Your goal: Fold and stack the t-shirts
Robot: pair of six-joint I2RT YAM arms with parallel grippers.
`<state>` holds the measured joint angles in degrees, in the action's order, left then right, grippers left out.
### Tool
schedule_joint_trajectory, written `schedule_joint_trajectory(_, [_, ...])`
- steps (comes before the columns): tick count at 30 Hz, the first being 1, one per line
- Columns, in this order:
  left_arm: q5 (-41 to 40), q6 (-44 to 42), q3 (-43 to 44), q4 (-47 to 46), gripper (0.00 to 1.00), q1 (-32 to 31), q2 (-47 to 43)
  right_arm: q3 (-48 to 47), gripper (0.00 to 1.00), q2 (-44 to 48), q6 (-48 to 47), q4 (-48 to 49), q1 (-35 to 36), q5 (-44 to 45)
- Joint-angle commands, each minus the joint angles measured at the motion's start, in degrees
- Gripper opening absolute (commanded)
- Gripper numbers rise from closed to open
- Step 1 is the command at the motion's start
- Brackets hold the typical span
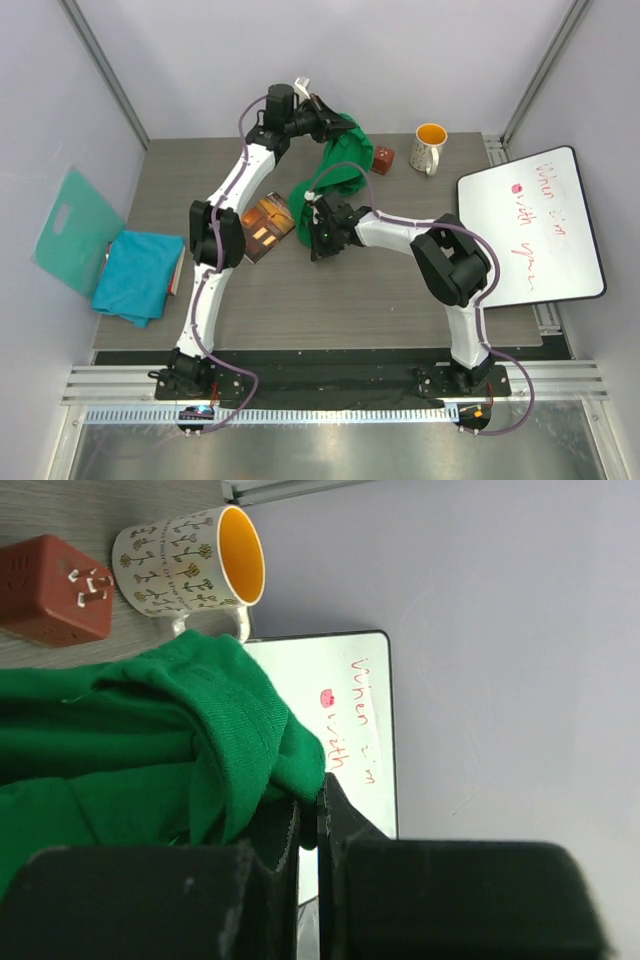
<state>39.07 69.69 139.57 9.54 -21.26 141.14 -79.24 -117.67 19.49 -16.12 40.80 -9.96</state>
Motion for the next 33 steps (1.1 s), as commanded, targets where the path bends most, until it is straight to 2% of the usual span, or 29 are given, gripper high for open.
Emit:
schedule_joint_trajectory(1, [0.31, -0.34, 0.09, -4.35, 0.00, -0.19, 0.80, 2.60, 0.01, 1.21, -1.56, -9.37, 0.16, 3.27])
schedule_joint_trajectory(5, [-0.40, -1.49, 0.18, -2.95, 0.00, 0.16, 1.59, 2.25, 0.01, 2.79, 0.55, -12.53, 0.16, 3.63])
schedule_joint_trajectory(9, [-0.22, -1.40, 0.53, -2.86, 0.00, 0.43, 2.38, 4.80, 0.01, 5.78, 1.34, -9.64, 0.78, 3.28])
schedule_joint_trajectory(16, [0.48, -1.57, -0.35, -2.42, 0.00, 0.60, 2.30, -0.47, 0.01, 2.53, -0.15, -9.46, 3.06, 1.17])
schedule_joint_trajectory(26, [0.66, -2.28, -1.05, -0.49, 0.00, 1.66, 1.25, -14.09, 0.01, -9.24, -5.86, -12.62, 4.82, 3.36])
schedule_joint_trajectory(33, [1.71, -3.24, -3.51, 3.29, 0.00, 2.97, -4.02, -22.43, 0.01, -18.20, -4.99, -13.50, 1.40, 3.28])
